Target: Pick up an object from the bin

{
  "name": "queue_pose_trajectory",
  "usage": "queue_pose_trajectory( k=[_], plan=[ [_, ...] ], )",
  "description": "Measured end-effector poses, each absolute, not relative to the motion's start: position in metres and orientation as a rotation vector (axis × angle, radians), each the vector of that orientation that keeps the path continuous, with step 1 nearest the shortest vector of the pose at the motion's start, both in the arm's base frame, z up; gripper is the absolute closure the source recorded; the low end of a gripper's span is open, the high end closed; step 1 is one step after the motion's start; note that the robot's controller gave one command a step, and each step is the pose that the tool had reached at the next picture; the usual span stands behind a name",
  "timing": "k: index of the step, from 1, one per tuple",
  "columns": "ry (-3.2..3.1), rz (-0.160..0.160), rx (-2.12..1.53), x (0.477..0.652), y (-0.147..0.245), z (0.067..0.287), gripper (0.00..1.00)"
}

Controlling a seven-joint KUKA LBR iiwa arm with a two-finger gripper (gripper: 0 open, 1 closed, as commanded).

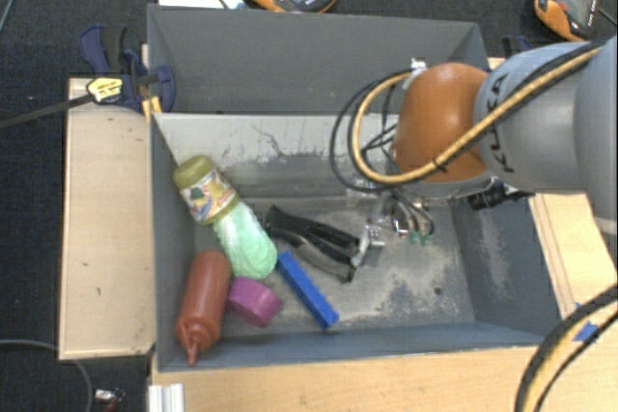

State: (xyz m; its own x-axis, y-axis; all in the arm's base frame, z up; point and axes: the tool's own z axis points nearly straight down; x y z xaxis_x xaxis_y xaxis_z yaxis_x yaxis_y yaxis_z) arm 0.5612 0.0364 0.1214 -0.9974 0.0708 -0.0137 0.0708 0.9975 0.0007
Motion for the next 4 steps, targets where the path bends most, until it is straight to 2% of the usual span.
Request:
queue_pose_trajectory(
  k=[1,2,3,4],
  plan=[
    [3.109,0.005,-0.003,0.518,0.128,0.149,0.0],
    [3.101,0.001,0.344,0.522,0.071,0.076,0.0],
    [3.1,0.013,-0.059,0.564,0.08,0.126,0.0],
    [3.091,0.017,0.045,0.553,0.066,0.118,0.0]
  ],
)
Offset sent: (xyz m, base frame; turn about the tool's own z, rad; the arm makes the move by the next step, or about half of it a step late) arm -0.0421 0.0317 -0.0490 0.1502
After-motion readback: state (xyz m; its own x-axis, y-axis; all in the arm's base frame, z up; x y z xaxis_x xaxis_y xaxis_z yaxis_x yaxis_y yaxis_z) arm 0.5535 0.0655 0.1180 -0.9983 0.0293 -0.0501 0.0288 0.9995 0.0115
